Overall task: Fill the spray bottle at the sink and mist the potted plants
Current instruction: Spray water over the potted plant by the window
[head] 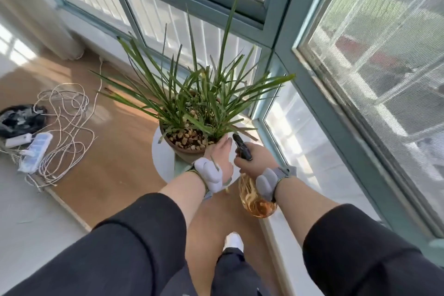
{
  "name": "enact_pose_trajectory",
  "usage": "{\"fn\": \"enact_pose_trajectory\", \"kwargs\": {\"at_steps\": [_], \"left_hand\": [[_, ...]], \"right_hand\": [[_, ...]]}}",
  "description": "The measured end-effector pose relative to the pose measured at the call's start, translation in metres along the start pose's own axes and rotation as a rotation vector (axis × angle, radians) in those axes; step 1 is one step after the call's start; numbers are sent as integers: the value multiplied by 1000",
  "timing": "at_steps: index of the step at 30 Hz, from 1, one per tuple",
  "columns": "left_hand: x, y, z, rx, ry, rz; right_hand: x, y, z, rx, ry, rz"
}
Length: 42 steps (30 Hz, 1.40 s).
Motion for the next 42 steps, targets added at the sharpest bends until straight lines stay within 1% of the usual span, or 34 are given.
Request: {"fn": "enact_pose_trajectory", "kwargs": {"at_steps": [2,6,12,17,20,23,27,33,36,42], "left_hand": [[3,4,-4,-80,18,-22],[2,3,-18,-224,112,-52],[0,-9,-24,-339,163,-172],[-3,-18,-24,-319,132,-208],[-9,-23,-20,-374,114,-238],[-12,-22,-22,-388,107,-236],[-13,-18,-27,-385,103,-221],[-13,-17,-29,-382,84,-206],[-13,-17,-28,-386,87,-212],[-9,-17,-29,-397,83,-220]], "right_hand": [[2,1,-3,8,-5,-27],[5,-4,-3,14,-31,-57],[16,-8,1,-18,-71,-22],[24,-7,6,-93,-124,28],[28,-8,11,-102,-149,33],[33,-6,13,-106,-134,53],[37,-3,14,-52,-133,82],[43,-1,8,-22,-69,116],[47,-3,5,4,-72,94],[56,-7,0,-17,-104,103]]}}
Point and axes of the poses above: each hand's wrist, its own x-axis towards the middle knuckle, its own z-axis out of the palm, y = z × x, the point moved 10 cm from there along x, towards the middle knuckle, and after that the axes turned 6 degrees about -z, right-handed, at the moved point
